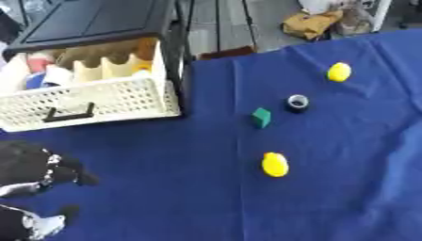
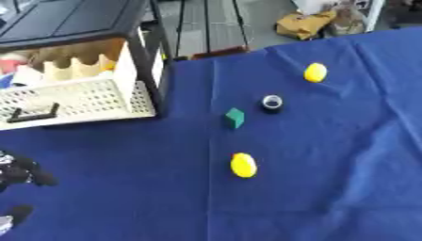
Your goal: Pick up objects from table and place into drawer.
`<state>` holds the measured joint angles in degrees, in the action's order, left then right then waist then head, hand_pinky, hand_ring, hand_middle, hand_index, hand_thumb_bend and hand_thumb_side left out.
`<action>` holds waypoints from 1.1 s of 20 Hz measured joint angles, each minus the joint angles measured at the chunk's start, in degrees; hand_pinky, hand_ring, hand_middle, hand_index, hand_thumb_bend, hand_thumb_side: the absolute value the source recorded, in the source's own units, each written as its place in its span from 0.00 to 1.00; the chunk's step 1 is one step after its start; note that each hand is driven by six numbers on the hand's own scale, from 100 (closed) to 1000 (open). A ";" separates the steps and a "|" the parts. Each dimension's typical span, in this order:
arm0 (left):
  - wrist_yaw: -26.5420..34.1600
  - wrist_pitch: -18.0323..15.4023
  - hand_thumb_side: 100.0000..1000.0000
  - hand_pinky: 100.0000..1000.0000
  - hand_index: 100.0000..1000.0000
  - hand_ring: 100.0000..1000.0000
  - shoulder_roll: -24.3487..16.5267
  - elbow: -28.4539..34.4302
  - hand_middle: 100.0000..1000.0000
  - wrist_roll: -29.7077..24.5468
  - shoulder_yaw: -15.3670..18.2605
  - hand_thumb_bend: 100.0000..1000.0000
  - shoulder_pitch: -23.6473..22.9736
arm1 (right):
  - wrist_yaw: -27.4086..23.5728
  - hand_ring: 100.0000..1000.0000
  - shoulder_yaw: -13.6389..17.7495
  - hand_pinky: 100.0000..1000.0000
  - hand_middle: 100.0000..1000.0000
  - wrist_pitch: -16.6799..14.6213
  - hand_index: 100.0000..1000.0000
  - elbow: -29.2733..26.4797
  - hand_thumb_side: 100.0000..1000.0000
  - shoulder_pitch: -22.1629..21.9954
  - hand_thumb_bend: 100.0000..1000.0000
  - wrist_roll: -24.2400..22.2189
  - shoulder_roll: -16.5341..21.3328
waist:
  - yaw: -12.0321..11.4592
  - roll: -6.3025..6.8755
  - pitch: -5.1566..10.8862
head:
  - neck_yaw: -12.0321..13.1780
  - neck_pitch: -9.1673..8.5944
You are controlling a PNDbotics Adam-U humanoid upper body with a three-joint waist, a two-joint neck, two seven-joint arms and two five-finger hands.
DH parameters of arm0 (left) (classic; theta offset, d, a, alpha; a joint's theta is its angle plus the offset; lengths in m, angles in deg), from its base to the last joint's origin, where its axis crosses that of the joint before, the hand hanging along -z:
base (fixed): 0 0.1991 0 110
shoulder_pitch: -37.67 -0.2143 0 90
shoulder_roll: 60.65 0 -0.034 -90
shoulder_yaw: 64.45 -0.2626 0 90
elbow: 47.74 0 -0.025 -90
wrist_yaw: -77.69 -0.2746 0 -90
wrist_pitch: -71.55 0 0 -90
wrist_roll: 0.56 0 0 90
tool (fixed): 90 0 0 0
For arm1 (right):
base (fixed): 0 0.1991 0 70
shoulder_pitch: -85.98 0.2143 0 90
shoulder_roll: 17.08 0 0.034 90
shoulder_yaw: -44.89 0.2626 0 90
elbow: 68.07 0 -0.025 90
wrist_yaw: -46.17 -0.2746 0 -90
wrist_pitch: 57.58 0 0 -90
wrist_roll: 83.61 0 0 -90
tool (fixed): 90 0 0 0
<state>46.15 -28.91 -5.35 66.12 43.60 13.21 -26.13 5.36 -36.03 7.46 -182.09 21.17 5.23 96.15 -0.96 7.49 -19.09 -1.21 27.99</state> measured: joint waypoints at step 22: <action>-4.98 11.44 1.00 0.29 0.92 0.41 0.00 0.00 0.66 0.97 3.41 0.00 2.86 | 3.46 0.86 -1.00 0.59 0.50 1.54 0.82 0.00 1.00 -1.01 0.00 -2.07 -2.50 | 2.35 0.56 -1.26 | 2.53 -1.99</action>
<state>41.17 -17.47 -5.36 66.12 44.57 16.63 -23.27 8.81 -37.03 9.00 -182.09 20.16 3.16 93.65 1.39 8.06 -20.35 1.32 26.00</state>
